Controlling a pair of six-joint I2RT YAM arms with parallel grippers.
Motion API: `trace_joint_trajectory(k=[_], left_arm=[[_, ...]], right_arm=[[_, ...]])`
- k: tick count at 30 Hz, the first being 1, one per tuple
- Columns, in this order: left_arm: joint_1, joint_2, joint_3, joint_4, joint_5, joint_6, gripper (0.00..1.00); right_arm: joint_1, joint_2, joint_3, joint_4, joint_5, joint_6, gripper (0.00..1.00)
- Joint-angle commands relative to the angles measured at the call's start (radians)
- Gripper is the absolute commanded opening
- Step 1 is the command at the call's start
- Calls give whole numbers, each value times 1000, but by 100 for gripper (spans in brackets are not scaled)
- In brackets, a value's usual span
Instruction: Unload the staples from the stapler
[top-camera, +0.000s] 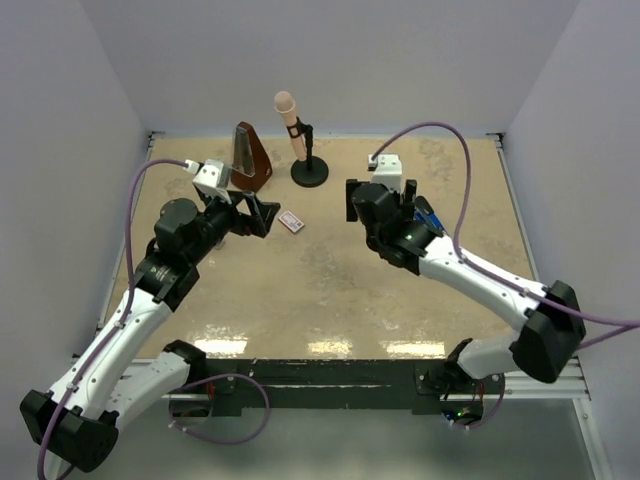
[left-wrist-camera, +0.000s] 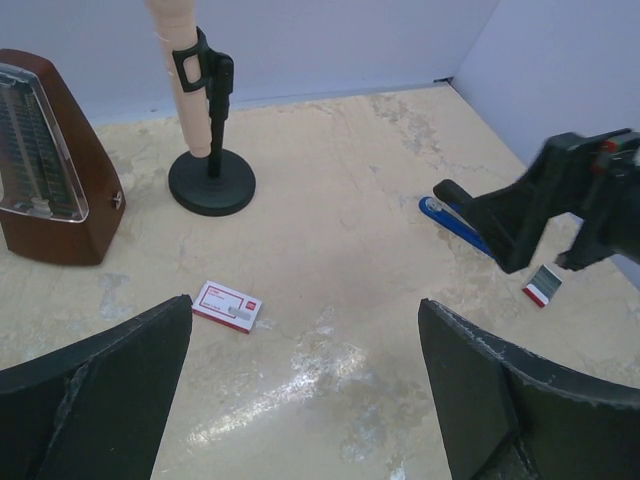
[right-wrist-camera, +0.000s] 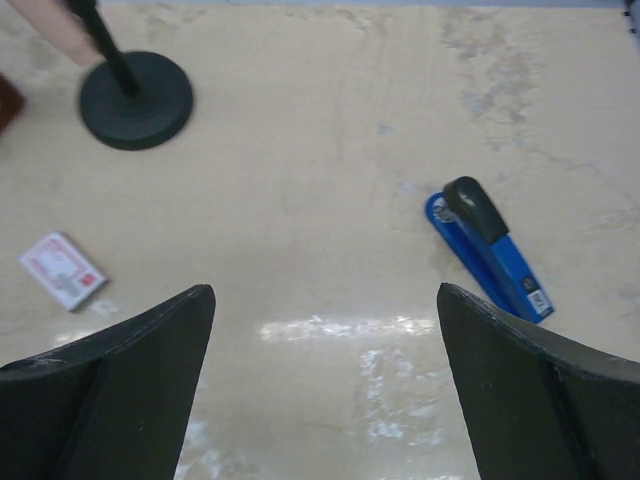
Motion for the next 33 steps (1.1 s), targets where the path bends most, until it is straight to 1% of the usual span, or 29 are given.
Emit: trace_joint_trajectory(k=[1, 3, 4, 5, 6, 7, 8, 10, 11, 12, 15, 17, 19, 23, 27, 31, 33], left_arm=[[-4, -27, 7, 40, -23, -6, 100], [-5, -27, 7, 42, -18, -8, 100], [-5, -27, 8, 40, -18, -8, 99], [-5, -26, 7, 38, -17, -11, 99], [-7, -25, 7, 40, -12, -9, 99], [-8, -25, 7, 43, -7, -14, 99], [-8, -25, 7, 45, -3, -15, 99], [-10, -21, 4, 49, 11, -18, 99], [-10, -18, 5, 51, 14, -21, 99], [-10, -13, 4, 49, 22, -20, 99], [-11, -7, 4, 49, 22, -21, 99], [-13, -7, 4, 49, 20, -21, 98], [-14, -6, 4, 48, 16, -20, 98], [-14, -3, 2, 48, 13, -18, 98], [-14, 4, 4, 49, 14, -18, 98], [-14, 7, 5, 46, 13, -18, 98], [-14, 5, 4, 46, 13, -17, 98]], right_arm=[[-100, 146, 94, 10, 61, -219, 94], [-169, 197, 163, -43, -1, -230, 89], [-238, 237, 183, -66, -30, -240, 82], [-270, 253, 195, -72, -111, -265, 80], [-306, 274, 235, -89, -172, -306, 79], [-368, 295, 266, -117, -224, -323, 78], [-396, 343, 295, -165, -321, -342, 79], [-460, 392, 375, -219, -387, -401, 83], [-476, 448, 402, -277, -410, -415, 83], [-487, 469, 444, -299, -420, -440, 83], [-527, 524, 471, -313, -413, -475, 82], [-563, 541, 488, -332, -458, -487, 81], [-594, 558, 502, -341, -548, -517, 79], [-625, 555, 473, -336, -648, -563, 77], [-639, 564, 455, -324, -676, -589, 76], [-656, 587, 464, -321, -685, -595, 71], [-660, 595, 464, -316, -682, -604, 67]])
